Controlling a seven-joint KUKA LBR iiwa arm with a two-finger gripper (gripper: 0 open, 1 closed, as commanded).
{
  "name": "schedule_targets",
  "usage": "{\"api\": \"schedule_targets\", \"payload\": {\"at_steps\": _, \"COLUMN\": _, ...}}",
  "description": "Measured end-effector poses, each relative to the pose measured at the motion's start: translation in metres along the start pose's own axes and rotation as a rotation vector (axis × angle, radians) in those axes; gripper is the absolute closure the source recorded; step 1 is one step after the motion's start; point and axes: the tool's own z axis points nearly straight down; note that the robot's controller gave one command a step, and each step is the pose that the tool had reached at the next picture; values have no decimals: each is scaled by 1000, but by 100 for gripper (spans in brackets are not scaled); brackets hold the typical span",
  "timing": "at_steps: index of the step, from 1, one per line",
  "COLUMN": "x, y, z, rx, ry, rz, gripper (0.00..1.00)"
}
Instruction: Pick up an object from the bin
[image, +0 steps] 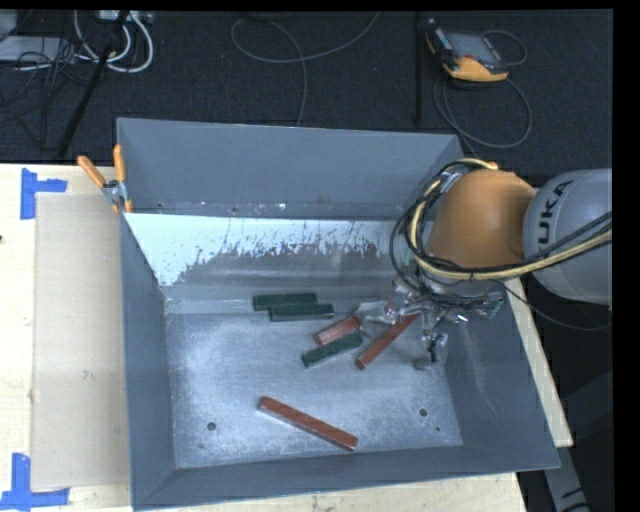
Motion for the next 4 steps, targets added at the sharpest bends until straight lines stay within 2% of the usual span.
{"api": "schedule_targets", "payload": {"at_steps": 1, "x": 1, "y": -14, "z": -3, "rx": 6, "ry": -4, "rz": -11, "gripper": 0}}
{"api": "schedule_targets", "payload": {"at_steps": 2, "x": 1, "y": -14, "z": -2, "rx": 5, "ry": -3, "rz": -8, "gripper": 100}}
{"api": "schedule_targets", "payload": {"at_steps": 3, "x": -11, "y": -3, "z": -157, "rx": 13, "ry": -7, "rz": -53, "gripper": 100}}
{"api": "schedule_targets", "payload": {"at_steps": 4, "x": -14, "y": -2, "z": -117, "rx": 1, "ry": -1, "rz": 134, "gripper": 100}}
